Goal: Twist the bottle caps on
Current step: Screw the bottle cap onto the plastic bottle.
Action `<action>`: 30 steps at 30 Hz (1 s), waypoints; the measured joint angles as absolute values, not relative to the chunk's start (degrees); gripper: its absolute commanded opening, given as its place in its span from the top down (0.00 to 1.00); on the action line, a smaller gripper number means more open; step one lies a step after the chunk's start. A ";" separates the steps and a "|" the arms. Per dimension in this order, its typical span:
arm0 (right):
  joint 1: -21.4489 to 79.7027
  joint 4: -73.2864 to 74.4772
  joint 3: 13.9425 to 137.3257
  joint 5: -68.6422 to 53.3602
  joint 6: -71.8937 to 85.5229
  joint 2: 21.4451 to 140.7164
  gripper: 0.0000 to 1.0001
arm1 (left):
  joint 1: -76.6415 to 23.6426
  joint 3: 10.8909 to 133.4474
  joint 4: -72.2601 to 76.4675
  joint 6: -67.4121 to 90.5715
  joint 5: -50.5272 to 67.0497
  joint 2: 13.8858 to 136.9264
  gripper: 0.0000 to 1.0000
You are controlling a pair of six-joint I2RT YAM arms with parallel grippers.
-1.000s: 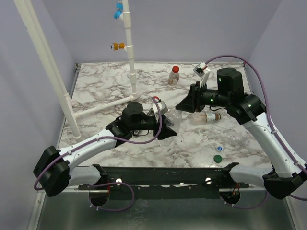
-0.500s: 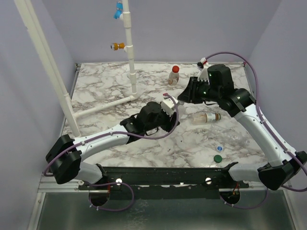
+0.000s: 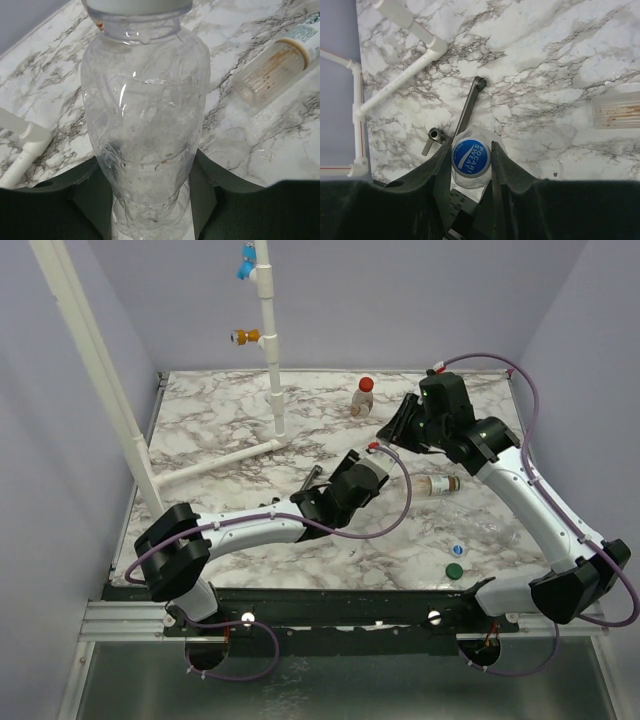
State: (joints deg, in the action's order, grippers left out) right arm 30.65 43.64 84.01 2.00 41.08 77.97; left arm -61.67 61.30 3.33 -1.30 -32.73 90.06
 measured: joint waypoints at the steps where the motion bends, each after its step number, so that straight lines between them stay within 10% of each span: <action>1: 30.65 43.79 83.94 2.52 41.98 77.97 0.90 | -61.84 61.39 3.57 -1.80 -33.54 90.41 1.00; 10: 31.03 45.06 83.99 3.97 46.04 76.53 0.11 | -61.17 60.88 7.16 -3.95 -31.46 89.21 1.00; 20: 31.53 44.03 86.00 2.87 41.08 70.72 0.05 | -50.76 53.98 6.96 2.11 0.10 77.71 1.00; 30: 31.48 33.50 79.68 -15.46 26.74 63.20 0.20 | -41.82 51.27 5.98 8.75 38.52 73.19 1.00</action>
